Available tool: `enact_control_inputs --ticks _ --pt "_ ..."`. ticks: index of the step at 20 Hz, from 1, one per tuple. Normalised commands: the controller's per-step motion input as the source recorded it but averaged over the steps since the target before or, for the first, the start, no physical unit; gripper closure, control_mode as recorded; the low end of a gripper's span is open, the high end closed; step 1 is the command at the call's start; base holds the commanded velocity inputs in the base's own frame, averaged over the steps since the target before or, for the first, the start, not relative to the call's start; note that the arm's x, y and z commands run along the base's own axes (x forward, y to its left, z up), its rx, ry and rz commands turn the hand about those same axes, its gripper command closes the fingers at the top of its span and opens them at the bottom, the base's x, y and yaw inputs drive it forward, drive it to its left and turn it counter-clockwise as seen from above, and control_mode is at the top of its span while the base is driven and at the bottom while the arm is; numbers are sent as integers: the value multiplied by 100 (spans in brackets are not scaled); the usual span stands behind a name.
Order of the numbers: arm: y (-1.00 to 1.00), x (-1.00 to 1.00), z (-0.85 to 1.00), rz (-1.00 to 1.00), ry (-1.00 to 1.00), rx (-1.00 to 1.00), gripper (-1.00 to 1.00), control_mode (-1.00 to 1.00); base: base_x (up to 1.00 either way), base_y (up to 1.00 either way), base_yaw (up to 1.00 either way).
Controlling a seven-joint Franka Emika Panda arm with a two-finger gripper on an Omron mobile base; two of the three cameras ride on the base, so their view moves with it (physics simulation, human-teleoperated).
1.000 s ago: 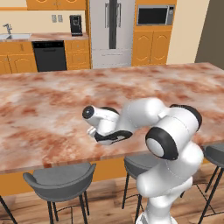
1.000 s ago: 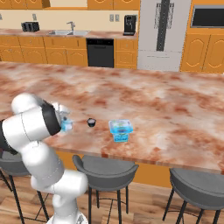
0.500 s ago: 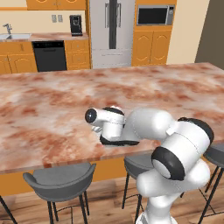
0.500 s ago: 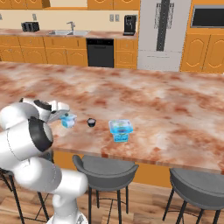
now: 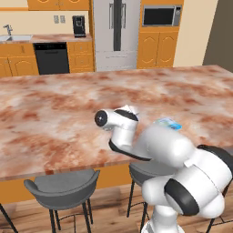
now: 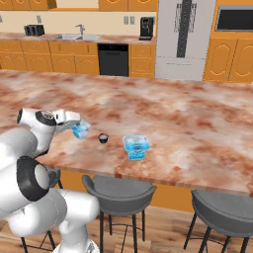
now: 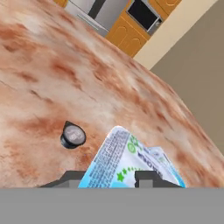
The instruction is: Stack the yogurt containers by placing the smaller containers on top of the larger containers.
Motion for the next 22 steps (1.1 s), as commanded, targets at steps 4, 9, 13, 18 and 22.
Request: enact_control_inputs --ticks 4,9,13,18,22 --pt "-27 -24 54 -6 -7 1 100 -100 0 0 0" --pt "-28 -28 44 -5 -6 2 100 -100 0 0 0" --pt "-32 -29 40 -4 -5 3 100 -100 0 0 0" --pt "-34 -34 32 -4 -5 4 100 -100 0 0 0" --pt "-32 -38 20 -2 -2 2 100 -100 0 0 0"
